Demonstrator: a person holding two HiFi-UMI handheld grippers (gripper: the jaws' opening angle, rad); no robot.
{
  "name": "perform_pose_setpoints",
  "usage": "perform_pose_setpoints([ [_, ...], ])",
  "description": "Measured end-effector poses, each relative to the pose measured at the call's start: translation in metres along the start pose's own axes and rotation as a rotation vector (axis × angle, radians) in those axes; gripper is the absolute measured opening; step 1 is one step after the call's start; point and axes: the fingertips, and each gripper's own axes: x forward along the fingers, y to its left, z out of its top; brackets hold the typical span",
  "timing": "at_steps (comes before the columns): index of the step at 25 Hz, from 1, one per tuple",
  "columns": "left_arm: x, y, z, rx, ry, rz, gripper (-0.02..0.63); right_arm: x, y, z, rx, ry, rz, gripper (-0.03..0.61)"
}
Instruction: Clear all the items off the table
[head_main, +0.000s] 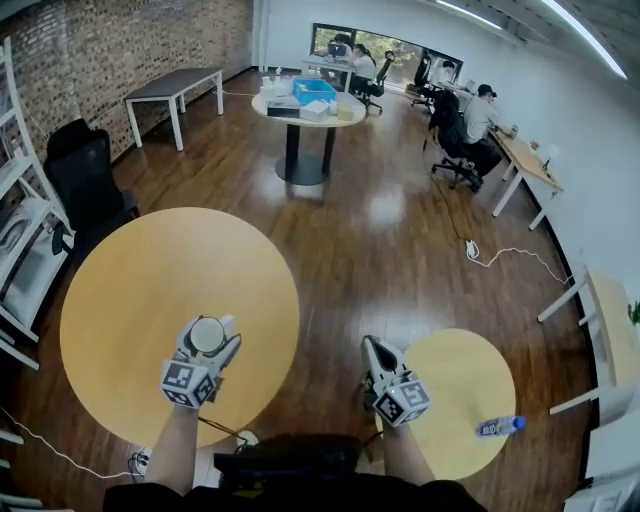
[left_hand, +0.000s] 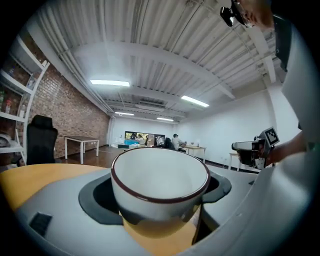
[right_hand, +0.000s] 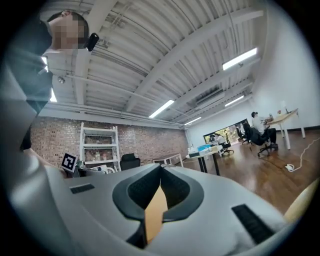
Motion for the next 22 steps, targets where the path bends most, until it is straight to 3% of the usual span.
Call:
perform_pose_setpoints([
  [10, -0.118, 0.128, -0.011, -0.006, -0.001, 0.204, 0.416, 0.112, 0.125, -0.043, -0.017, 0.078, 0.217, 0.005],
  [14, -0.186, 0.177, -0.020, -0.014, 0.013, 0.325, 0.416, 0.148, 0.188, -0.068, -0.011, 0.115, 0.328, 0.005],
  [18, -0.270, 0.189, -0.013, -0.045, 0.015, 0.477, 0.414, 0.158, 0.248, -0.082, -0.012, 0.201, 0.457, 0.005],
  [22, -0.322, 0.198, -0.012, -0.054, 0.019, 0.579, 0.414, 0.171, 0.289, -0.095, -0.036, 0.274, 0.539, 0.005],
])
